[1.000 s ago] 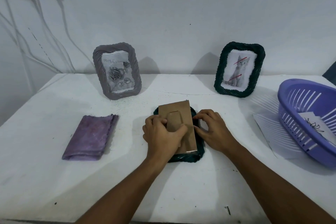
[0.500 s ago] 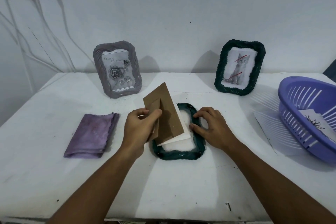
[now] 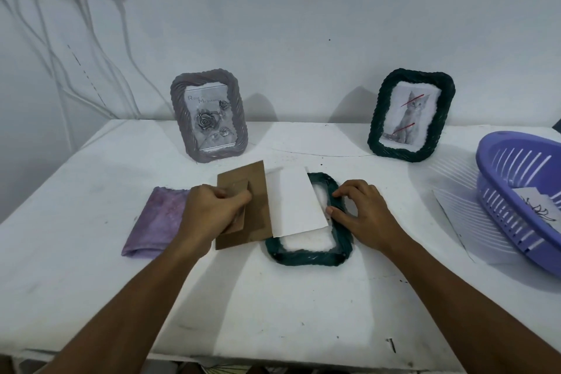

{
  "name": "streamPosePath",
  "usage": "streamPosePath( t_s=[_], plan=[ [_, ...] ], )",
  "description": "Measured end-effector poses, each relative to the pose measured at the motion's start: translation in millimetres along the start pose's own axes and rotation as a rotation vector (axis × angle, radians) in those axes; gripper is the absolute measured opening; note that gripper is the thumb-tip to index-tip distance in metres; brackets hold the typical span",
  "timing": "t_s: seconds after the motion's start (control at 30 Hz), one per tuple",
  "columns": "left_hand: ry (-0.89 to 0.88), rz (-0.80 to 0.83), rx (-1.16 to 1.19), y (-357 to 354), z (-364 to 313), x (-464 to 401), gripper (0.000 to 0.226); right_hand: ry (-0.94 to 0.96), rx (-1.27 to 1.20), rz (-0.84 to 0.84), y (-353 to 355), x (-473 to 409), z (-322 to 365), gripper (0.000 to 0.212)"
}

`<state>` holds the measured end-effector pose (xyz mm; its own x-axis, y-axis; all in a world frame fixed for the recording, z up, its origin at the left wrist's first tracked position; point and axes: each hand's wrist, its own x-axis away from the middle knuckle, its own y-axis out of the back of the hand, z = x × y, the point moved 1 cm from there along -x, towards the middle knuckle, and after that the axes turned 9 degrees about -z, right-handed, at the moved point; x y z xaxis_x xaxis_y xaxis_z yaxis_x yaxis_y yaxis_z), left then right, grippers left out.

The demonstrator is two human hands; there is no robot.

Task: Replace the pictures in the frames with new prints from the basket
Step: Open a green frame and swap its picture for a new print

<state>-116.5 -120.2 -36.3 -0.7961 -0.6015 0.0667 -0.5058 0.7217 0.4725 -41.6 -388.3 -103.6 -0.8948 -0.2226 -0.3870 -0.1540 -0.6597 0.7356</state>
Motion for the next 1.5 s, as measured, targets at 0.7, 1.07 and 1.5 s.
streamPosePath(
  t_s=[0.7,1.07,1.5],
  plan=[
    [-0.239,-0.064,-0.618,-3.2,30.7,2.8,0.088,-0.044,-0.014,0.053,5.6,-2.1,9.0,0.032],
    [-0.388,0.172,-0.646,-43.6,-10.1,-6.3,0.053,-0.169,0.203,0.061,-11.3,-38.7,57.2,0.047],
    [-0.272,0.117,-0.216,-52.3,-8.2,-15.8,0.029,-0.271,0.139,0.088,-21.4,-41.1,58.4,0.041]
  ],
)
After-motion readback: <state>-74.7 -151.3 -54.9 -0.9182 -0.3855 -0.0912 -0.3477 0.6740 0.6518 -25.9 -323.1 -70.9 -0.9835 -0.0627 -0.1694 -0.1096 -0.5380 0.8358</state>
